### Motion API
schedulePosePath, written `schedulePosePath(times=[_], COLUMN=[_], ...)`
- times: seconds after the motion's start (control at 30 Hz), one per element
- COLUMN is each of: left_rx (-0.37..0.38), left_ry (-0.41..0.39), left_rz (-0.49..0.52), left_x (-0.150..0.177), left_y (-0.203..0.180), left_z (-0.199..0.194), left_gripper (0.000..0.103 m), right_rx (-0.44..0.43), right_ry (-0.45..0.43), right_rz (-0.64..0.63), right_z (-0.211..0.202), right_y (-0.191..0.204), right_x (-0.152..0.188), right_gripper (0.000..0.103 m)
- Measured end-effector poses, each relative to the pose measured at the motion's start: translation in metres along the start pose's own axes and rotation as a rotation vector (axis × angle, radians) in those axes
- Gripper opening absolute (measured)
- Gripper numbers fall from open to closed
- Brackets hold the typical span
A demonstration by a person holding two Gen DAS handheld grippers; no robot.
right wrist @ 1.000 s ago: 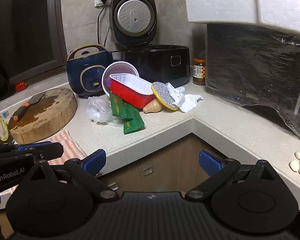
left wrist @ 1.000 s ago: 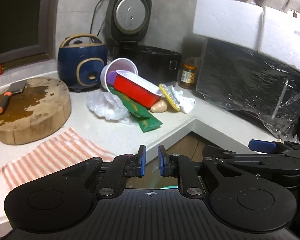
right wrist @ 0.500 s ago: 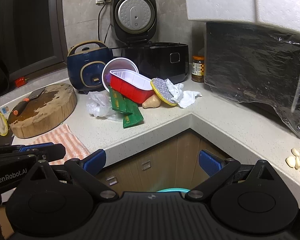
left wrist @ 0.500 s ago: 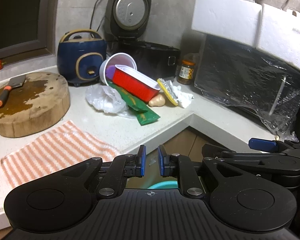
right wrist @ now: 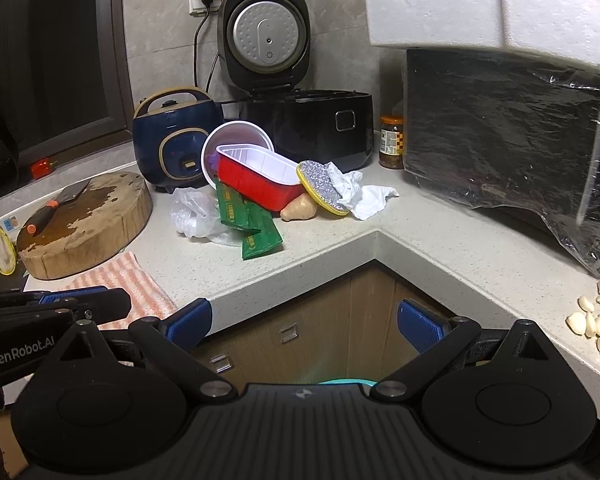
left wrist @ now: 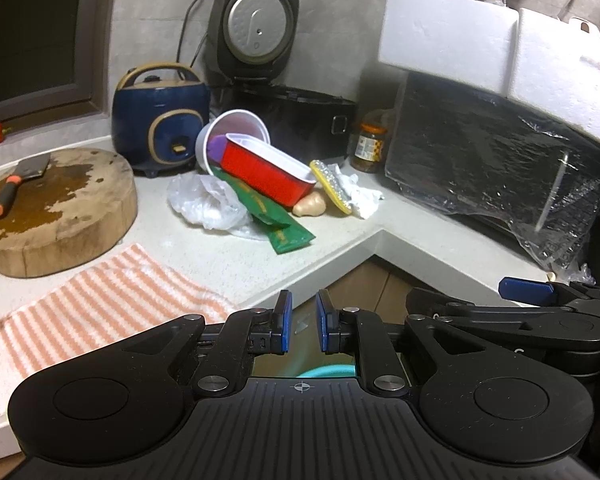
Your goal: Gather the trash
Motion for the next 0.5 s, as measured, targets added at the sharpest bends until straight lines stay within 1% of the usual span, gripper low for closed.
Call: schedulePosePath(times=[0.5], left_rx=[0.010], left_ry=[-0.010], left_rz=[0.027], left_x=[0.0004], left_y=[-0.0028], left_z=[-0.0003], left_gripper=[0.016], right_rx=[-0.002], right_ry=[-0.022], right_rz=[0.016], right_z=[-0.0049], right_y=[-0.0039], right_x=[-0.0027], right_gripper=[0.100])
Point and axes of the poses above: each gripper's, at about its wrist camera, not at the fingertips, and z roughly the way its jaws point, y to its left, x to its underside, the point moved 10 cm from there along z, roughly the way its jaws point, and after that the axes turned 5 degrees about -x, right-handed, at the moved point
